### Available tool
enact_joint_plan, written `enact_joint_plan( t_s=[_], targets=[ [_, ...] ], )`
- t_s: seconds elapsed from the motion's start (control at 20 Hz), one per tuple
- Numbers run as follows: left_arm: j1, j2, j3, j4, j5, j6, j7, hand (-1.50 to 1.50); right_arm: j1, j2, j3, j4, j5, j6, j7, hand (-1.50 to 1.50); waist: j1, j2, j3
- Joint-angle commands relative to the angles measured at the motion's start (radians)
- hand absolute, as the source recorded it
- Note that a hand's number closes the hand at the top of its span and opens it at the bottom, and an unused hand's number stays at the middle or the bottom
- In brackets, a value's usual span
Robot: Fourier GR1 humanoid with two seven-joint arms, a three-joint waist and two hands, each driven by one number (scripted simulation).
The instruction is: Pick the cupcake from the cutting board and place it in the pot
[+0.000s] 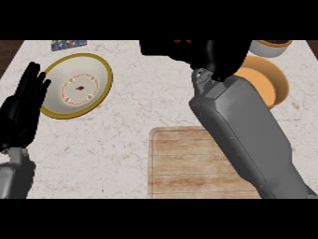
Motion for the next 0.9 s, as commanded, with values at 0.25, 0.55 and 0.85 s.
enact_joint_plan(
  t_s=[0.25,0.55,0.85],
  targets=[
    [-0.031,0.035,0.049,0.008,0.029,-0.024,0.022,0.0,0.104,-0.048,-0.171,0.078,-0.035,-0.142,-0.097,1.5,0.0,0.004,0.0],
    [0.016,-0.02,-0.016,-0.045,-0.011,0.006,0.015,0.0,0.176,-0.192,-0.165,0.182,0.099,-0.107,-0.144,1.5,0.002,0.003,-0.001],
    [0.001,0.002,0.018,-0.043,0.024,-0.021,0.03,0.0,0.15,-0.261,-0.252,0.414,0.073,-0.193,-0.257,1.5,0.011,0.007,0.001]
  ],
)
